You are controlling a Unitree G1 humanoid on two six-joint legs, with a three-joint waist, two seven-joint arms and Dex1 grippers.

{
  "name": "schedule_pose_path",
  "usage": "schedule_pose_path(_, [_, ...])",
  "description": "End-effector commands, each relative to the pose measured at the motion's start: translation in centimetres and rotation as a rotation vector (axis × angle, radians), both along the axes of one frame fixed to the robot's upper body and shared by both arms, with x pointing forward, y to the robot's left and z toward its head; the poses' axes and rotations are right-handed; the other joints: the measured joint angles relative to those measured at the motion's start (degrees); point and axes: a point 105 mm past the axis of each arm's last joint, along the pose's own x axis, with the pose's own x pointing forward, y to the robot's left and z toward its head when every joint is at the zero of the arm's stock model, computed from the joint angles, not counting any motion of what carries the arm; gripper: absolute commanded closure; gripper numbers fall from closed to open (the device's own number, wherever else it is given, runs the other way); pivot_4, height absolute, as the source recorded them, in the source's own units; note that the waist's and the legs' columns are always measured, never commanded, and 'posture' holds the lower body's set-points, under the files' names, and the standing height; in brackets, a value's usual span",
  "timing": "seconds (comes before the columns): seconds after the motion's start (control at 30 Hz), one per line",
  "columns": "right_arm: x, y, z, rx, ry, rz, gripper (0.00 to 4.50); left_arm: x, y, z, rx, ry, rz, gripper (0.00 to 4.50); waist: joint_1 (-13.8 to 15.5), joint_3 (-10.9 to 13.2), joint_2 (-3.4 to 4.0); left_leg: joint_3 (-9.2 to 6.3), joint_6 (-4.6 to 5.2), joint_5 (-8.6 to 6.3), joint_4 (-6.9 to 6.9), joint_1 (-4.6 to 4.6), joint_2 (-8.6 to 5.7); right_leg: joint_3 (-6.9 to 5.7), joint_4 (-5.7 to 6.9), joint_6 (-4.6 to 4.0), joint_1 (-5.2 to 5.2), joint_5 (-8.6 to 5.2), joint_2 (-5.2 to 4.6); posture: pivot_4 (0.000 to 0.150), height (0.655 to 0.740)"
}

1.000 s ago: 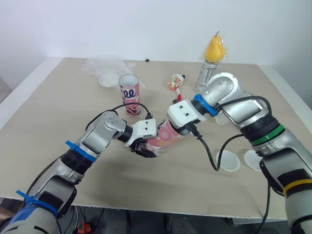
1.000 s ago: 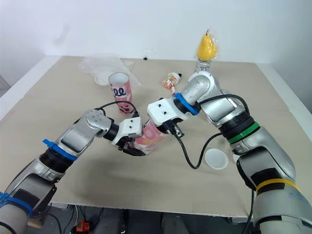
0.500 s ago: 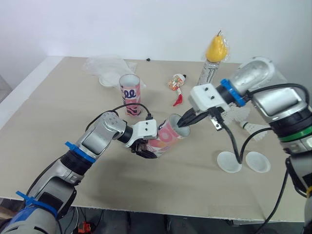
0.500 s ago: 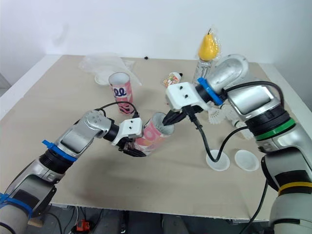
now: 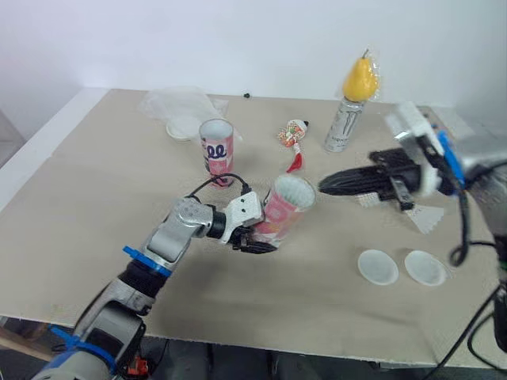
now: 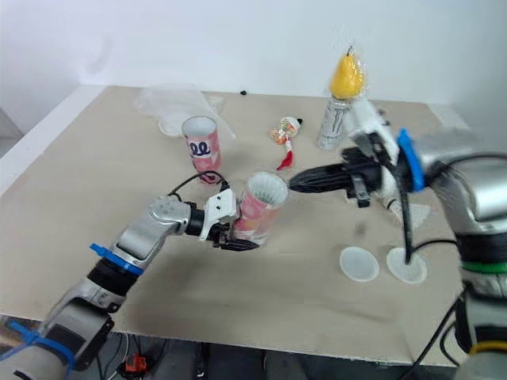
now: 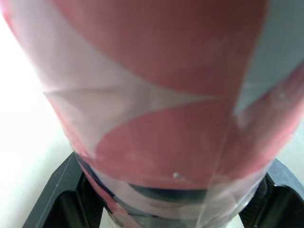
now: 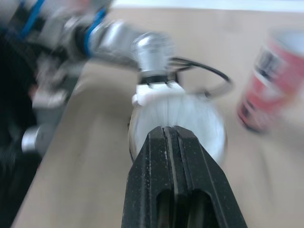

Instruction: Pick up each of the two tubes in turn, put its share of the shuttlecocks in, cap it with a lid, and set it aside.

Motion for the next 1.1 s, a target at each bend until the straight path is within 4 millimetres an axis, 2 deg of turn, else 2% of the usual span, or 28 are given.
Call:
schedule_pose_path(0.03, [-0.9, -1.6, 0.3, 0.017, -0.032, -0.116, 4.38, 0.0, -0.2, 0.8, -0.135, -0.056, 0.029, 1.46, -0.1, 0.0, 0.02, -0.02, 0.0, 0.0, -0.01, 0.0, 0.01, 0.0, 0.03, 0.0, 0.0, 0.0, 0.03, 0.15, 0.74])
schedule_pose_path(0.33, [-1.5, -5.1, -5.8, -0.099, 0.045, -0.378, 4.38, -0.9, -0.7, -1.6, -0.209, -0.092, 0.055, 1.46, -0.1, 0.0, 0.03, 0.01, -0.02, 0.02, 0.2, 0.01, 0.0, 0.04, 0.02, 0.48, 0.06, -0.05, 0.05, 0.15, 0.74])
schedule_pose_path(0.57, [-1.5, -7.5, -6.8, -0.188, 0.076, -0.452, 4.38, -1.0, -0.8, -2.7, -0.166, -0.113, 0.007, 1.46, -0.4, 0.0, 0.02, 0.16, -0.01, 0.02, 0.52, 0.01, 0.02, 0.11, 0.01, 0.34, 0.12, -0.01, 0.0, 0.15, 0.74])
schedule_pose_path(0.63, [-1.4, -8.2, -7.1, -0.224, 0.09, -0.46, 3.85, -1.1, -0.9, -2.7, -0.162, -0.111, -0.006, 1.46, -0.4, 0.0, 0.02, 0.18, -0.01, 0.02, 0.53, 0.01, 0.02, 0.12, 0.0, 0.33, 0.13, 0.0, -0.02, 0.15, 0.74])
schedule_pose_path(0.77, [-1.2, -9.8, -7.9, -0.327, 0.112, -0.461, 2.17, -1.6, -1.5, -2.7, -0.163, -0.098, -0.045, 1.46, -0.4, 0.0, 0.04, 0.19, -0.01, 0.02, 0.51, 0.03, 0.02, 0.12, -0.02, 0.32, 0.13, -0.02, -0.02, 0.15, 0.74])
schedule_pose_path(0.9, [-0.3, -10.6, -8.4, -0.396, 0.11, -0.45, 0.38, -2.4, -1.9, -2.7, -0.189, -0.07, -0.085, 1.46, -0.5, 0.0, 0.05, 0.21, -0.01, 0.02, 0.47, 0.02, 0.02, 0.13, -0.07, 0.32, 0.12, -0.03, -0.02, 0.15, 0.74])
schedule_pose_path(0.93, [-0.1, -10.6, -8.4, -0.399, 0.11, -0.448, 0.07, -2.4, -1.9, -2.7, -0.201, -0.06, -0.084, 1.46, -0.6, 0.0, 0.05, 0.21, -0.01, 0.02, 0.46, 0.02, 0.02, 0.12, -0.08, 0.32, 0.12, -0.03, -0.02, 0.15, 0.74])
schedule_pose_path(1.1, [1.3, -10.7, -8.5, -0.446, 0.11, -0.416, 0.07, -2.7, -2.0, -3.1, -0.192, -0.04, -0.085, 1.46, -1.0, 0.0, 0.05, 0.22, -0.02, 0.01, 0.46, 0.02, 0.02, 0.13, -0.09, 0.32, 0.12, -0.03, -0.02, 0.15, 0.74])
